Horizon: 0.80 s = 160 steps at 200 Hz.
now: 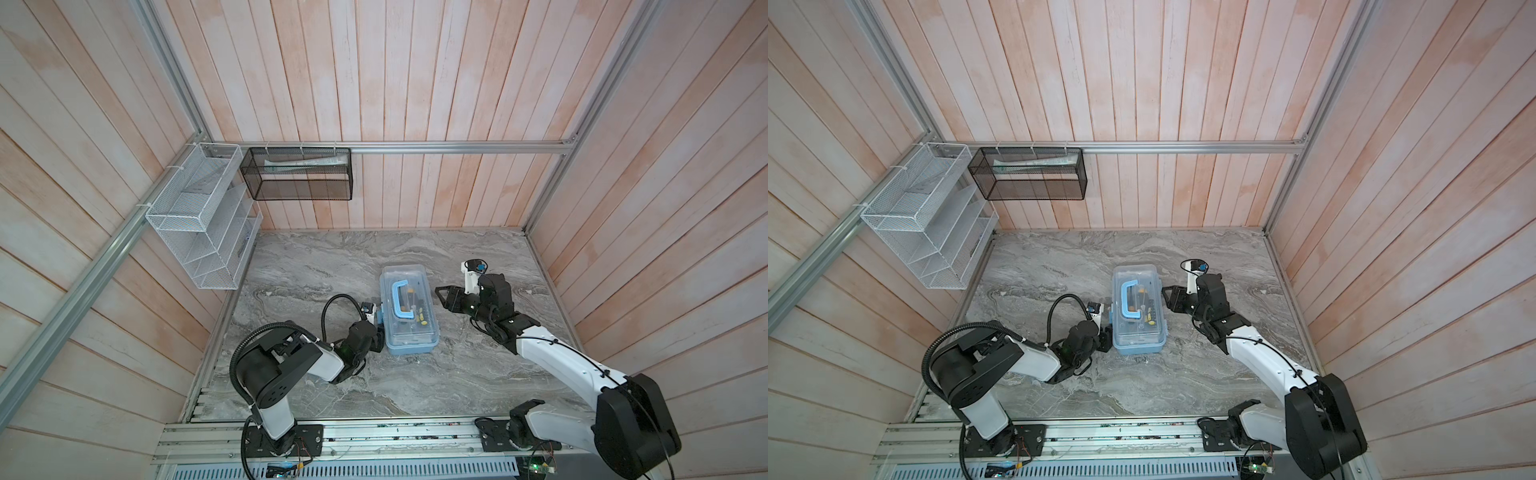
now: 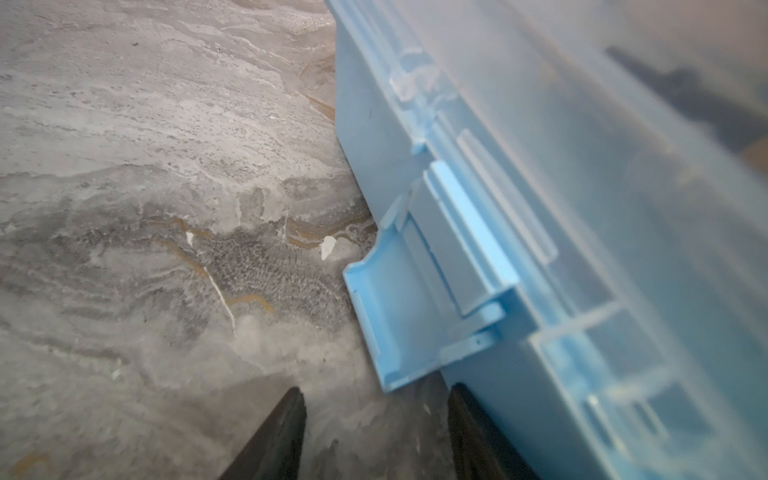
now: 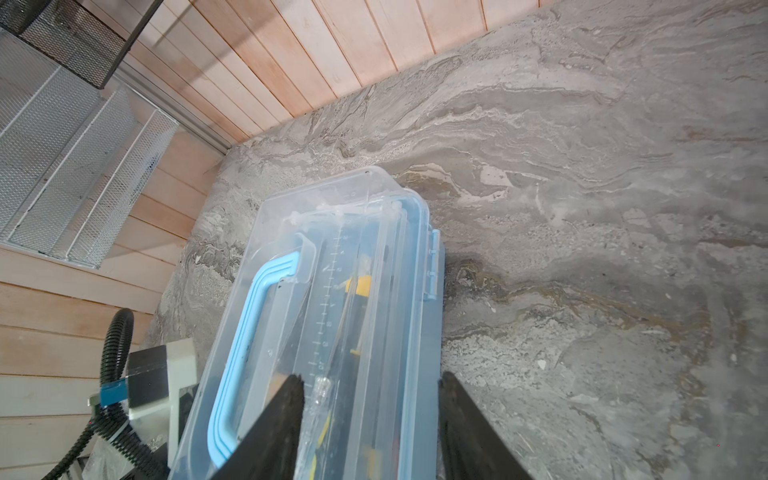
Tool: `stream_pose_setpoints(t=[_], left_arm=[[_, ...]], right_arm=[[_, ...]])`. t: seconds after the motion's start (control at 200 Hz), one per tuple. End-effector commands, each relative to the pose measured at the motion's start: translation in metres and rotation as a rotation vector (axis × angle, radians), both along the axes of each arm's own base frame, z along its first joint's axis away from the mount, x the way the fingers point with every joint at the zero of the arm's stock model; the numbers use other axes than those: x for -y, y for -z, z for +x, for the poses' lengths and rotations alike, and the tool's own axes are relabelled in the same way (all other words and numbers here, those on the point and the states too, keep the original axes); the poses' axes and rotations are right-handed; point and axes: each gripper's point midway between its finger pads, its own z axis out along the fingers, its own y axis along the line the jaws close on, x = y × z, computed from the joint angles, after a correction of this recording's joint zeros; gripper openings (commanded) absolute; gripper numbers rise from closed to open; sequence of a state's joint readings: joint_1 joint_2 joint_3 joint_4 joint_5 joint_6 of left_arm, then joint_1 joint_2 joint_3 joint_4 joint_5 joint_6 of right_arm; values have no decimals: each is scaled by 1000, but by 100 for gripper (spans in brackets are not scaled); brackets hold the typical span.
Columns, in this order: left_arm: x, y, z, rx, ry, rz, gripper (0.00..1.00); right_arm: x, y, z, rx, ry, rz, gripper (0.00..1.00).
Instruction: Pack the tool kit
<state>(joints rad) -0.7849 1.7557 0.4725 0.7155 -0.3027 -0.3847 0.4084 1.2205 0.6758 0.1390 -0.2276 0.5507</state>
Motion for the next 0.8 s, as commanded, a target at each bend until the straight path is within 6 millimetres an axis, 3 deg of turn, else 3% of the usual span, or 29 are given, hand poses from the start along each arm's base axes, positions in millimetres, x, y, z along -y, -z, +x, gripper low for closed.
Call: stream_pose_setpoints(t=[0.0,0.295,0.795], left_arm=[[2,2,8,22,-29,12,58],[-5,1,19,55,-86,38,58],[-26,-26,30,111,-144,40,58]], right_arm=[[-2,-3,4,8,-4,18,51],[-4,-3,5,0,-13,23,51],[-8,-4,4,-3,-26,42,50]])
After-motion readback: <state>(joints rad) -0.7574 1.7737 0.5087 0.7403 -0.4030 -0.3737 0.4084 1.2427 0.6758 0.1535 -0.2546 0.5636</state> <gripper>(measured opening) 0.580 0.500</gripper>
